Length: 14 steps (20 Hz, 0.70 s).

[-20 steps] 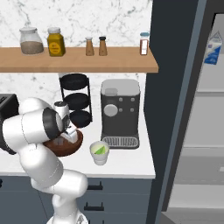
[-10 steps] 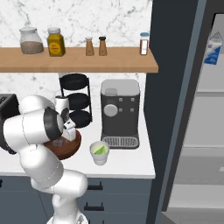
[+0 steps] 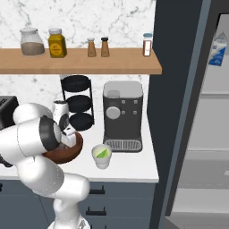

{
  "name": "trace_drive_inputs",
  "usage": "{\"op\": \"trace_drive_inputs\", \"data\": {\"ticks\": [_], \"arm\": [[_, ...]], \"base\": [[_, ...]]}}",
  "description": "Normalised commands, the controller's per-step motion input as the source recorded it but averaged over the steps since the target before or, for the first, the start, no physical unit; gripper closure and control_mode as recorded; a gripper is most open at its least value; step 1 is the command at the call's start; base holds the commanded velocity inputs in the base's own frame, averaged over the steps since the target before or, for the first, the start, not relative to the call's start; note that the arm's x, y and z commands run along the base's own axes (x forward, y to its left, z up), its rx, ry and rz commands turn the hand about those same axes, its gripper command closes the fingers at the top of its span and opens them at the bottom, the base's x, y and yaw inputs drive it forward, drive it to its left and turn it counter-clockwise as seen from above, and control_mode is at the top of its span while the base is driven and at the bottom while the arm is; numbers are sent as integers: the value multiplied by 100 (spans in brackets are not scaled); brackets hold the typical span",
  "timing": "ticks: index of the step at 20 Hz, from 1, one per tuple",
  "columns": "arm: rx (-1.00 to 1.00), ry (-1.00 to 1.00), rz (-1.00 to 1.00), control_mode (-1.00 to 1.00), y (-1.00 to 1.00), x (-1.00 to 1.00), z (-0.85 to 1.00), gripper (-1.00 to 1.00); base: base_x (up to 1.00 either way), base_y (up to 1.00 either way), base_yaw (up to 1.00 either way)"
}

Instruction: Grab a lemon wedge from the fridge and one ice cube from the ice bowl, and put them in the glass of lemonade.

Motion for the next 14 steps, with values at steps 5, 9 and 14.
{"op": "trace_drive_inputs", "data": {"ticks": [5,9,14], "arm": [[0,8,-6,-100,12,34,8,-100],[0,25,-6,-100,13,11,-2,-100],[0,23,0,-100,0,-26,-14,-100]], "base": [[0,0,0],[0,0,0],[0,0,0]]}}
